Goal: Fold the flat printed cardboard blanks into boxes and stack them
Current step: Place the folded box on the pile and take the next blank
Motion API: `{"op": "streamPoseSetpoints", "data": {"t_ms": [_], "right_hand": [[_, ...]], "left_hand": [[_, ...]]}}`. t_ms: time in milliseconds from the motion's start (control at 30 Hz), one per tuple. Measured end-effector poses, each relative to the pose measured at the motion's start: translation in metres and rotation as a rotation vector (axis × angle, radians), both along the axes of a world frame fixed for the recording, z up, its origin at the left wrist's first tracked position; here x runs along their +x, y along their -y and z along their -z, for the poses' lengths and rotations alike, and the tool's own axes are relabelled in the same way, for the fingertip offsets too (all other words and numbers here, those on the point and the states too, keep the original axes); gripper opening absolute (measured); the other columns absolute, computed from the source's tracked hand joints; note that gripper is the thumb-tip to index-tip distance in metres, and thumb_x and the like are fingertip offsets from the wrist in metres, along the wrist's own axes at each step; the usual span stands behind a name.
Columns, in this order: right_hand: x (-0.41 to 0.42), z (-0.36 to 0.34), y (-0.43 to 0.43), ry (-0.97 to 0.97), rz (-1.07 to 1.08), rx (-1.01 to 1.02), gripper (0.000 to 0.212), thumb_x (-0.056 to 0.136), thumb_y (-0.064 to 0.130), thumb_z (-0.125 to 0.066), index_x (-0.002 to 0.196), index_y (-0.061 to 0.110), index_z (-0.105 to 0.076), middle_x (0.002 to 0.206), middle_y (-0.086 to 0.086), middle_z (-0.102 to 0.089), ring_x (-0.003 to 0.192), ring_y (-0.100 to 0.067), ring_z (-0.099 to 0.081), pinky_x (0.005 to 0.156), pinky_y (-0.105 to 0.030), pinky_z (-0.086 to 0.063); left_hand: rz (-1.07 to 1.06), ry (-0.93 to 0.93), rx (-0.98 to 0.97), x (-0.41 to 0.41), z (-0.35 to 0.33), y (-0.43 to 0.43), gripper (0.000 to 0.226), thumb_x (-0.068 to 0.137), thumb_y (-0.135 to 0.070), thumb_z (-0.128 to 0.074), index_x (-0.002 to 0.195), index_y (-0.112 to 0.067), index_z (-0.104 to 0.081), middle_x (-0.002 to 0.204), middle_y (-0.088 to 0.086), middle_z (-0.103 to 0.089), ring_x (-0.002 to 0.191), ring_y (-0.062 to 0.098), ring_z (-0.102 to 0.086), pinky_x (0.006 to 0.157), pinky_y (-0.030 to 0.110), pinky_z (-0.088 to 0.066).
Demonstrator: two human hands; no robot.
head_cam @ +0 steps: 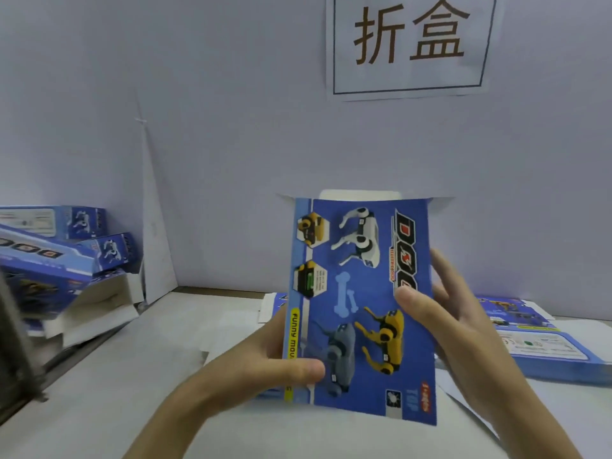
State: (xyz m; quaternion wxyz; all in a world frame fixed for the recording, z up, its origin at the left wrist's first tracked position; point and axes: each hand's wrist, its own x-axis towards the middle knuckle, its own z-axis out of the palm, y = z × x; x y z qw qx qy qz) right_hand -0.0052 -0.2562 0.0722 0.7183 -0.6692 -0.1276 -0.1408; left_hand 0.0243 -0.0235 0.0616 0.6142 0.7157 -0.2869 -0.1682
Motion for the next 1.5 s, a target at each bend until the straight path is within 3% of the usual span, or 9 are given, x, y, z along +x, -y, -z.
{"op": "streamPoseSetpoints", "data": {"t_ms": [300, 467, 567, 700, 800, 933, 1167, 1300, 1500], "right_hand": [[0.008, 0.014, -0.017, -0.144, -0.065, -0.182, 0.083, 0.060, 0.060, -0.057, 0.138, 0.050, -0.032, 0.099, 0.028, -0.068, 0.087, -0.005, -0.070, 0.073, -0.031, -0.056], [0.014, 0.021, -0.019, -0.215, -0.010, -0.211, 0.078, 0.062, 0.057, -0.057, 0.137, 0.047, -0.037, 0.097, 0.022, -0.069, 0.082, -0.011, -0.071, 0.073, -0.035, -0.055], [0.017, 0.029, -0.024, -0.261, 0.009, -0.346, 0.081, 0.060, 0.062, -0.056, 0.137, 0.045, -0.036, 0.111, 0.019, -0.061, 0.096, -0.015, -0.067, 0.089, -0.043, -0.051], [0.025, 0.043, -0.025, -0.304, 0.042, -0.576, 0.063, 0.079, 0.055, -0.060, 0.136, 0.045, -0.036, 0.118, 0.015, -0.055, 0.097, -0.008, -0.061, 0.089, -0.031, -0.044], [0.032, 0.052, -0.021, -0.346, 0.079, -0.717, 0.054, 0.092, 0.043, -0.056, 0.141, 0.040, -0.034, 0.124, 0.007, -0.052, 0.101, -0.011, -0.053, 0.081, -0.025, -0.036], [0.035, 0.060, -0.017, -0.342, 0.144, -0.790, 0.054, 0.094, 0.035, -0.055, 0.144, 0.028, -0.036, 0.137, -0.001, -0.049, 0.108, -0.012, -0.051, 0.086, -0.023, -0.037], [0.036, 0.058, 0.001, -0.304, 0.254, -0.892, 0.042, 0.096, 0.034, -0.051, 0.137, 0.025, -0.048, 0.137, -0.001, -0.049, 0.119, -0.015, -0.050, 0.091, -0.027, -0.040], [0.036, 0.057, 0.005, -0.259, 0.309, -0.865, 0.036, 0.095, 0.031, -0.050, 0.130, 0.023, -0.054, 0.130, 0.000, -0.055, 0.112, -0.015, -0.053, 0.092, -0.028, -0.041], [0.035, 0.055, 0.004, -0.178, 0.376, -0.884, 0.032, 0.097, 0.030, -0.049, 0.127, 0.022, -0.057, 0.129, 0.001, -0.056, 0.117, -0.014, -0.051, 0.092, -0.028, -0.040]], "left_hand": [[-0.568, -0.384, -0.499, 0.033, 0.000, -0.104, 0.039, 0.058, -0.021, -0.078, 0.096, -0.016, -0.071, 0.104, 0.017, -0.071, 0.083, 0.033, -0.070, 0.058, 0.041, -0.058], [-0.983, -0.086, -0.954, 0.099, -0.073, -0.176, 0.046, 0.084, -0.049, -0.066, 0.119, -0.023, -0.052, 0.124, 0.008, -0.053, 0.119, 0.032, -0.052, 0.088, 0.052, -0.051], [-1.001, -0.068, -0.760, 0.118, -0.073, -0.168, 0.060, 0.087, -0.056, -0.056, 0.136, -0.025, -0.042, 0.142, 0.008, -0.039, 0.135, 0.034, -0.035, 0.105, 0.062, -0.032], [-0.733, 0.141, 0.095, 0.122, -0.006, -0.094, 0.042, 0.099, -0.026, -0.049, 0.139, -0.015, -0.045, 0.140, 0.001, -0.048, 0.117, 0.011, -0.046, 0.101, 0.029, -0.036], [-0.385, 0.465, 0.688, 0.103, 0.047, -0.031, 0.050, 0.093, -0.045, -0.055, 0.139, -0.029, -0.046, 0.145, -0.009, -0.044, 0.125, 0.007, -0.043, 0.099, 0.022, -0.033], [-0.226, 0.714, 0.982, 0.082, 0.082, 0.021, 0.069, 0.091, -0.062, -0.042, 0.151, -0.034, -0.020, 0.159, -0.009, -0.012, 0.145, 0.014, -0.011, 0.117, 0.033, -0.012], [-0.254, 0.948, 1.141, 0.073, 0.114, 0.026, 0.058, 0.101, -0.051, -0.023, 0.153, -0.031, -0.010, 0.161, -0.004, -0.002, 0.146, 0.014, -0.008, 0.117, 0.029, -0.011], [-0.353, 1.360, 0.958, 0.064, 0.120, 0.029, 0.043, 0.077, -0.029, -0.077, 0.113, -0.007, -0.069, 0.115, 0.012, -0.069, 0.104, 0.024, -0.067, 0.078, 0.028, -0.056], [-0.445, 1.404, 0.751, 0.066, 0.121, 0.027, 0.044, 0.056, -0.008, -0.090, 0.097, -0.004, -0.075, 0.094, 0.010, -0.075, 0.084, 0.022, -0.073, 0.060, 0.029, -0.058]]}}
